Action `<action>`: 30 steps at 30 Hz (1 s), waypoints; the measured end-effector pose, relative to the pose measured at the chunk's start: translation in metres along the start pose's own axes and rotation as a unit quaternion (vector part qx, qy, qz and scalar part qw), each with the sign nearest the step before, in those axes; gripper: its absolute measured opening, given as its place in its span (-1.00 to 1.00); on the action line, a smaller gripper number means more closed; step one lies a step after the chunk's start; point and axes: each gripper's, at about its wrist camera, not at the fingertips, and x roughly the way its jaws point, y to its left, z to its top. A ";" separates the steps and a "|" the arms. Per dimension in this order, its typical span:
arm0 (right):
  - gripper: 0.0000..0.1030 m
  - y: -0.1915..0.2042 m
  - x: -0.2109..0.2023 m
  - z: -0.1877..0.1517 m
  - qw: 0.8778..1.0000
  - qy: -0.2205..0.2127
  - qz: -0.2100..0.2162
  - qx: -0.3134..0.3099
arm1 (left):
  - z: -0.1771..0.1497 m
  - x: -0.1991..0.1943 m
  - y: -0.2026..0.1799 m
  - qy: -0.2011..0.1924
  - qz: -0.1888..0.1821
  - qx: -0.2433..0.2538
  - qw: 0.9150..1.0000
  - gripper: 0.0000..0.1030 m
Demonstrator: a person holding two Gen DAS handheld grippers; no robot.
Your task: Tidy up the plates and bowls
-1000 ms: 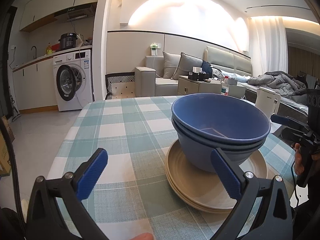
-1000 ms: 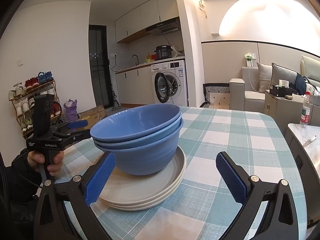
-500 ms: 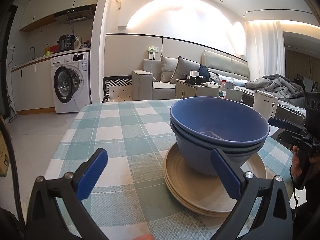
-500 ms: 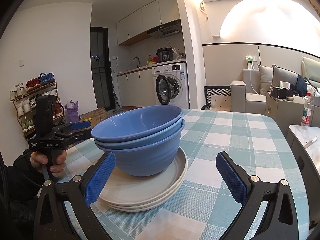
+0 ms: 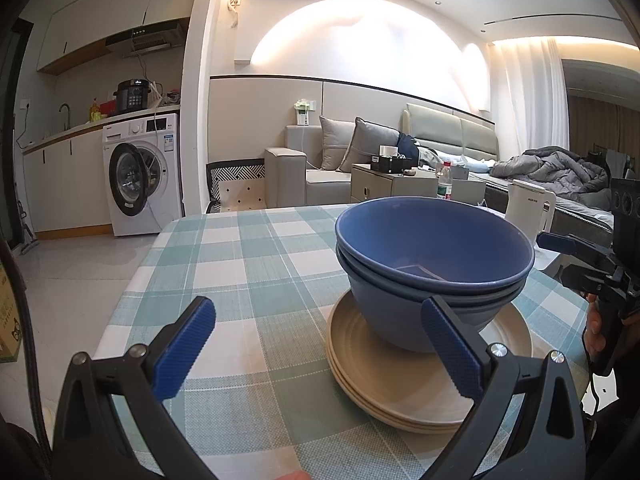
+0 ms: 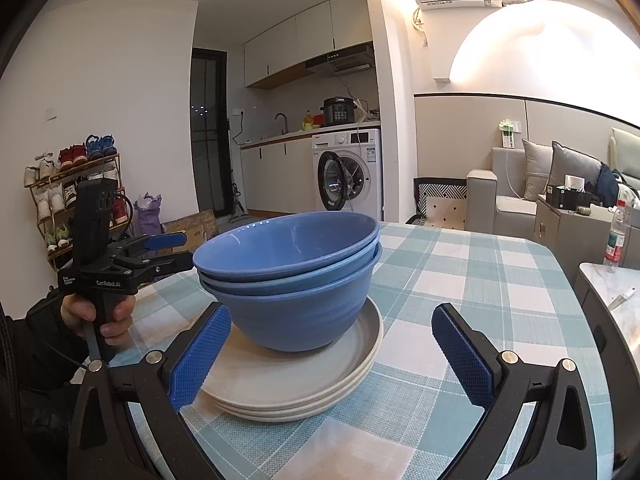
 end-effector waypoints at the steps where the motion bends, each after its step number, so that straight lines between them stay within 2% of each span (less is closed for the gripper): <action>1: 0.99 0.001 0.000 0.000 1.000 0.000 0.000 0.000 | 0.000 0.000 0.000 0.000 0.000 0.000 1.000 1.00; 30: 0.99 0.000 -0.001 0.000 1.000 0.000 0.000 0.000 | 0.001 -0.001 0.000 0.000 -0.001 0.000 1.000 1.00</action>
